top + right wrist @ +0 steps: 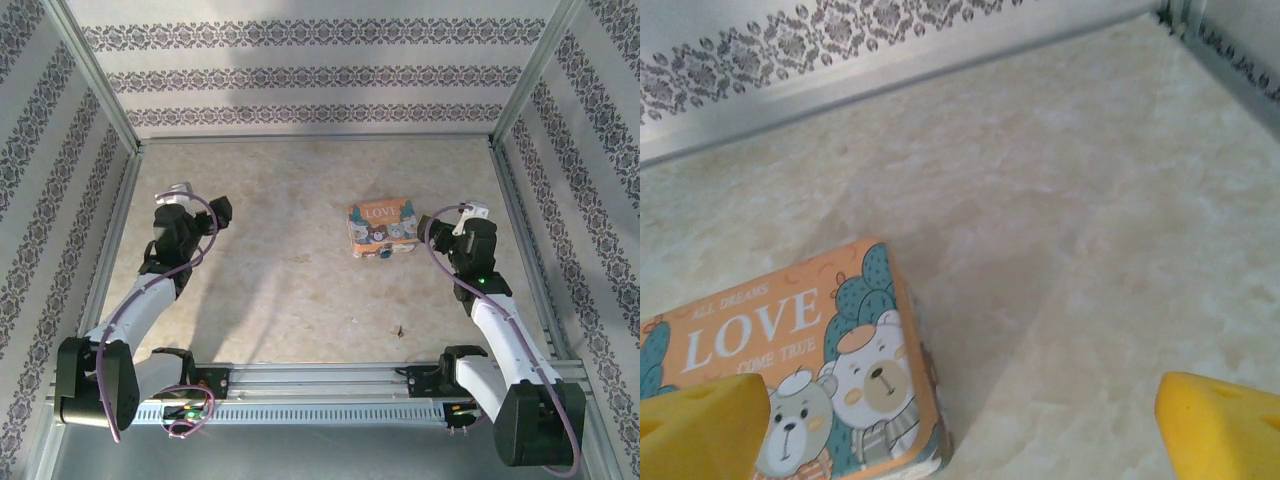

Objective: Unlock a padlock with a key

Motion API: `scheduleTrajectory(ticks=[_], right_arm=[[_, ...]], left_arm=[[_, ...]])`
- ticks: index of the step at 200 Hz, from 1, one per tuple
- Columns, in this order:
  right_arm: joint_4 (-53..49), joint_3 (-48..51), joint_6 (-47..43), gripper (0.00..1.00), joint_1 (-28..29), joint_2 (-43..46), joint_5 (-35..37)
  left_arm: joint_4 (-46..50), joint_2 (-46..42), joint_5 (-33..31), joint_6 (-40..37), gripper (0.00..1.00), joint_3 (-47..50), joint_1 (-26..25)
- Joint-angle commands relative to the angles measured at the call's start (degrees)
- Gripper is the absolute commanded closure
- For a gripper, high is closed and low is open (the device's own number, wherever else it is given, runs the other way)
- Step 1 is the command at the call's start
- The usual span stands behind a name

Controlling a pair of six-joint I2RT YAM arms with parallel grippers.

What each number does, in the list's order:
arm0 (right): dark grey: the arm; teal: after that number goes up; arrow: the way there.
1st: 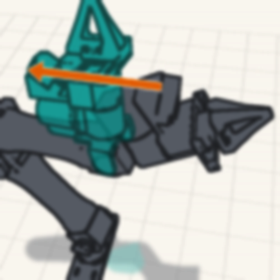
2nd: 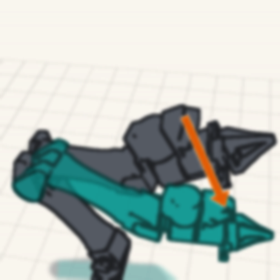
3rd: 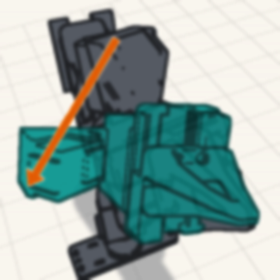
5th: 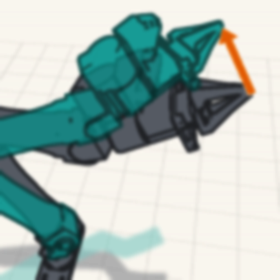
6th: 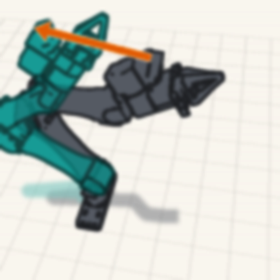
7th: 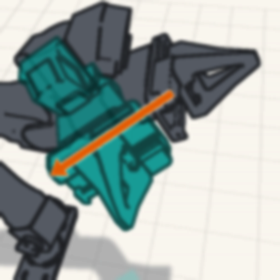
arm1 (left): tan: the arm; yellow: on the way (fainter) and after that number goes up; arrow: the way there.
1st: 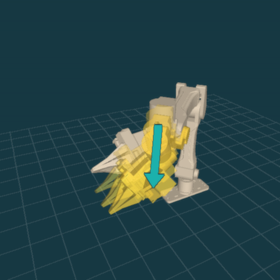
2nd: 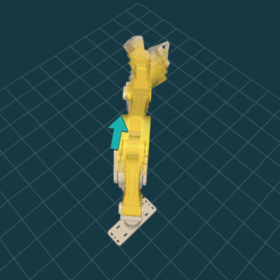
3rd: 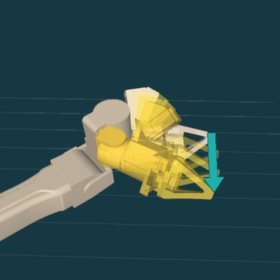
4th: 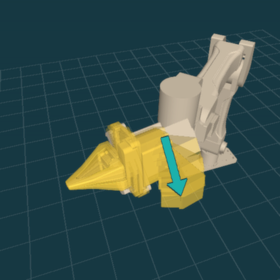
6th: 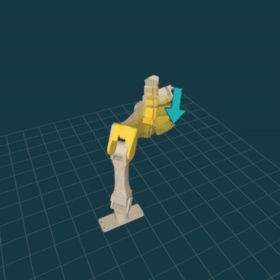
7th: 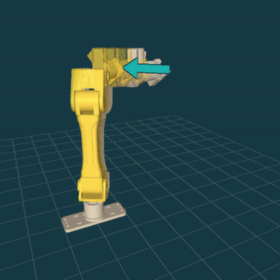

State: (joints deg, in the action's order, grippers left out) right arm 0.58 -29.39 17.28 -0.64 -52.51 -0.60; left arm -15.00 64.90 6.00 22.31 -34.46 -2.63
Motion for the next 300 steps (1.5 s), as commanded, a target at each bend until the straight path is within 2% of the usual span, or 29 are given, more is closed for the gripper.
scheduleTrajectory(ticks=[1,45,83,118,146,168,221,300], right_arm=[[-11.7,-3.6,4.3,0.02,-0.7,-0.1,-5.2],[-14.1,-5.6,7.1,0.02,-1.2,-5.0,-12.3],[-15.0,-8.0,6.8,0.02,-1.4,-10.2,-14.5],[-14.8,-11.1,6.1,0.02,-1.5,-15.1,-16.5],[-14.7,-15.4,4.7,0.02,-1.5,-20.9,-18.0],[-14.5,-19.0,4.6,0.02,-1.5,-26.5,-19.5],[-14.5,-26.6,4.9,0.03,-1.4,-37.3,-22.3],[-14.7,-28.1,5.6,0.08,0.8,-40.4,-28.6]], left_arm=[[8.6,0.8,10.9,4.8,0.01,-2.8,-2.1],[8.0,3.7,10.5,8.3,0.01,-3.9,-11.8],[5.7,13.0,11.1,11.6,0.01,-9.4,-20.7],[0.8,22.1,13.4,15.9,0.01,-14.3,-25.7],[-2.8,27.9,17.5,19.5,0.01,-17.6,-27.9],[-3.8,31.0,18.4,20.8,0.01,-19.2,-29.7],[-2.2,38.5,21.8,22.9,0.01,-24.3,-32.5],[-3.5,41.7,22.2,24.2,0.01,-26.4,-32.9]])
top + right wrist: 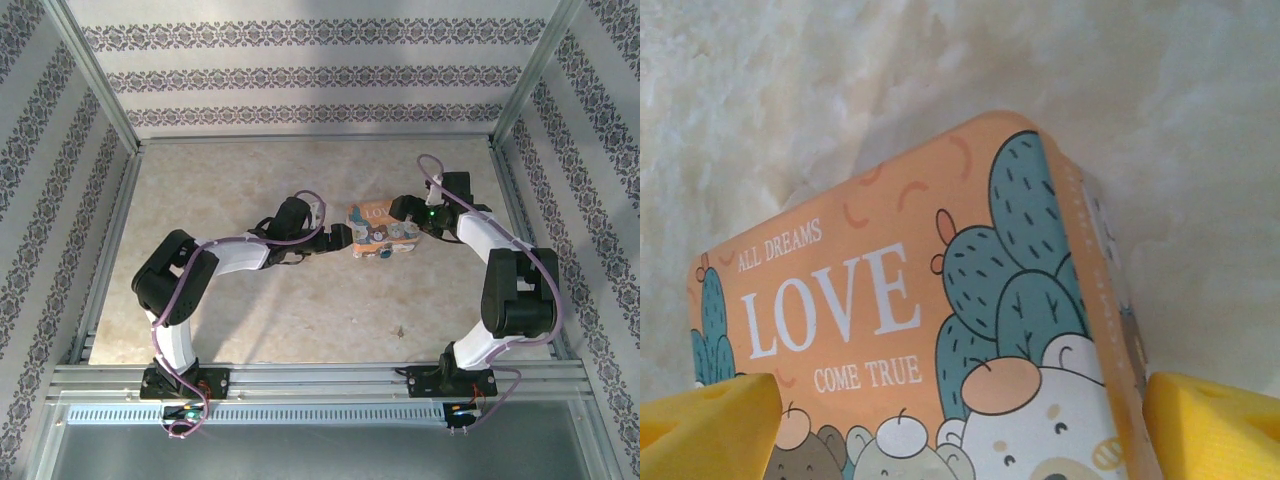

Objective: Unlock a padlock with a key

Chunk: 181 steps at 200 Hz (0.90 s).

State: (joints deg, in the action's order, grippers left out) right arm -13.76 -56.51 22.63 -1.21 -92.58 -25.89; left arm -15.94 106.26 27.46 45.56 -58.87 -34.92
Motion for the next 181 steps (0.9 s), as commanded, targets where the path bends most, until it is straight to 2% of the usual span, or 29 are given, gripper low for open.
scheduleTrajectory(ticks=[1,110,181], right_arm=[[-0.4,-1.0,0.3,0.08,1.4,-0.3,-3.4],[-0.8,4.0,2.4,0.09,9.7,5.7,-4.0],[0.7,3.6,5.9,0.09,17.2,7.3,-3.8]], left_arm=[[-2.6,0.4,0.7,1.0,0.01,-1.9,-0.6],[0.2,-3.6,-1.2,-0.2,0.01,0.0,1.2],[3.9,-7.3,-0.5,-2.2,0.01,1.2,4.9]])
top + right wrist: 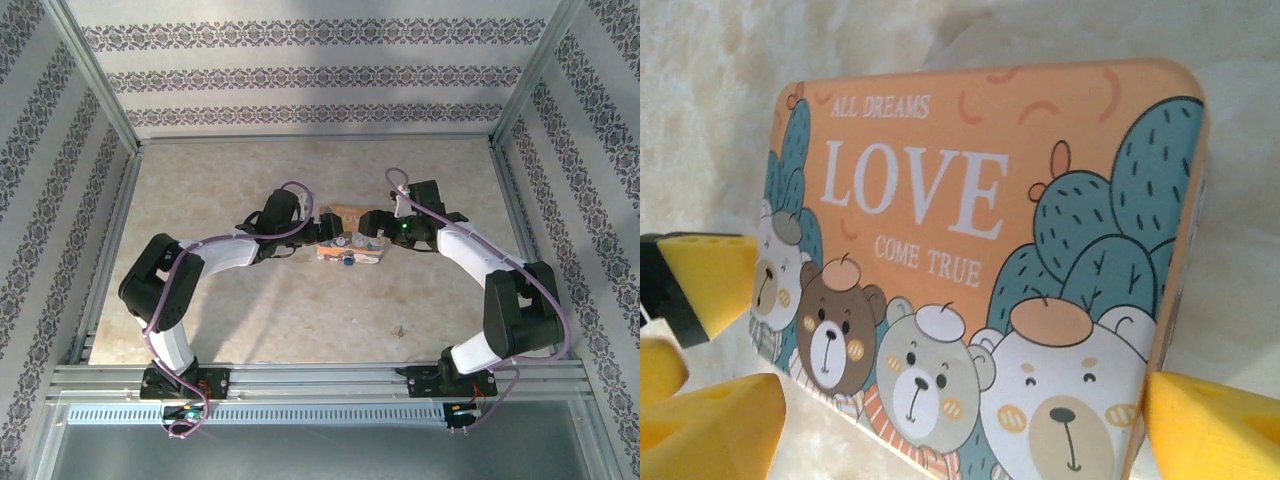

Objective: Unlock a padlock with a key

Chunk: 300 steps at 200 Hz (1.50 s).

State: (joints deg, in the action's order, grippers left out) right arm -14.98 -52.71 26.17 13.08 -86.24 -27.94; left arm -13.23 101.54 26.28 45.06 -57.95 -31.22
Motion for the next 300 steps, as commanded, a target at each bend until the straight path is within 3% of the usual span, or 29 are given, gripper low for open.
scheduleTrajectory(ticks=[1,107,135,158,178,231,268,300], right_arm=[[2.0,-0.3,2.4,0.09,3.0,0.8,-1.8],[8.5,-7.4,6.6,0.09,11.5,-10.7,-1.2],[9.1,-7.5,7.1,0.09,12.1,-11.0,-0.9],[7.6,-6.0,6.3,0.08,11.9,-7.9,4.2],[4.0,-4.4,4.5,0.05,11.4,-2.0,12.9],[-14.8,-3.9,0.3,0.04,9.6,10.6,21.5],[-27.8,-1.9,1.1,0.13,9.7,17.5,23.6],[-34.8,2.1,5.3,0.27,10.9,21.7,22.3]], left_arm=[[1.2,-2.6,0.7,-1.7,0.01,0.3,1.3],[2.6,-2.2,0.7,-4.0,0.01,-0.4,6.7],[2.8,-2.1,0.5,-4.4,0.01,-0.7,8.1],[3.6,-3.0,0.2,-5.0,0.01,-0.5,9.0],[5.0,-5.2,0.3,-6.8,0.01,-0.2,9.6],[13.2,-17.3,-6.6,-12.9,0.01,4.3,10.7],[15.8,-28.2,-10.9,-14.8,0.01,11.3,10.7],[14.8,-35.7,-16.1,-11.8,0.01,18.5,10.7]])
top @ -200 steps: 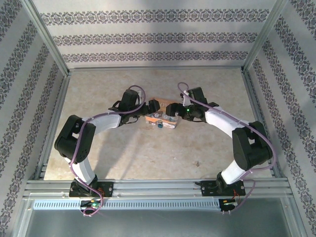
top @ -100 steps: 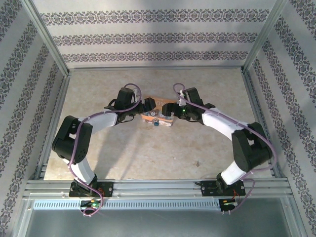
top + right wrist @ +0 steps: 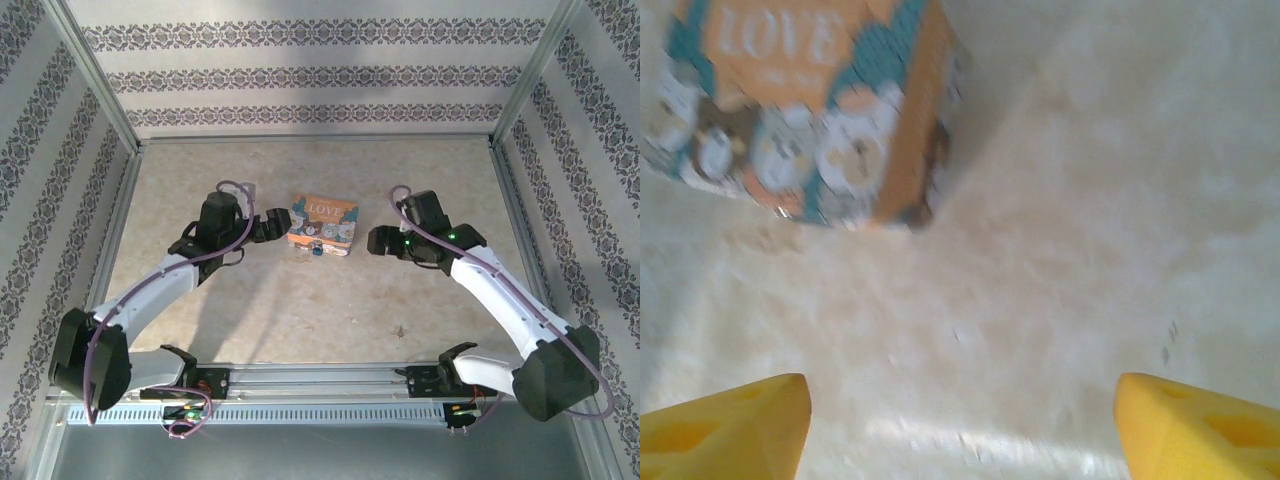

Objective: Unlock a padlock with a key

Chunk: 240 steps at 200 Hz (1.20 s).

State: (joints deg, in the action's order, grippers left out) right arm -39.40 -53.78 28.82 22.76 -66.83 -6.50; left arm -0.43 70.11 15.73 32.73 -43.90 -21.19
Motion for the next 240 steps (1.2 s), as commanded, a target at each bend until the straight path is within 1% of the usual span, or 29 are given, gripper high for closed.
scheduleTrajectory(ticks=[1,14,28,52,70,93,110,122,150,179,240], right_arm=[[-10.6,3.3,2.8,0.27,1.3,2.4,0.9],[-12.6,5.4,4.8,0.32,2.5,3.5,1.0],[-13.9,8.2,7.4,0.34,4.0,4.7,1.0],[-14.4,13.7,12.6,0.38,6.1,7.4,0.3],[-14.5,17.3,15.5,0.4,7.0,9.3,-1.0],[-14.6,21.2,18.6,0.45,8.0,11.8,-2.0],[-14.2,23.4,20.0,0.51,8.5,12.7,-2.7],[-13.7,24.4,20.5,0.53,8.7,12.8,-3.0],[-12.0,25.6,21.1,0.58,9.6,11.5,-3.5],[-10.2,25.7,21.4,0.65,10.6,9.3,-2.6],[-9.0,25.2,21.6,0.71,11.4,6.2,-1.9]], left_arm=[[1.9,-4.4,-5.7,0.6,0.01,4.6,0.7],[0.2,-6.9,-7.2,3.1,0.01,8.0,0.7],[-2.1,-9.3,-7.9,6.2,0.01,11.6,0.7],[-4.9,-12.2,-7.1,11.1,0.01,17.1,0.7],[-4.5,-13.2,-6.5,12.9,0.01,19.8,0.7],[-3.2,-13.3,-6.3,13.7,0.01,21.4,0.7],[-3.7,-13.2,-6.4,14.0,0.01,21.9,0.7],[-4.0,-12.9,-6.5,14.0,0.01,21.8,0.6],[-3.9,-11.8,-7.2,12.9,0.01,20.6,0.6],[-4.0,-11.0,-7.2,12.3,0.01,19.5,0.7],[-3.7,-11.1,-7.3,12.3,0.01,19.6,0.7]])
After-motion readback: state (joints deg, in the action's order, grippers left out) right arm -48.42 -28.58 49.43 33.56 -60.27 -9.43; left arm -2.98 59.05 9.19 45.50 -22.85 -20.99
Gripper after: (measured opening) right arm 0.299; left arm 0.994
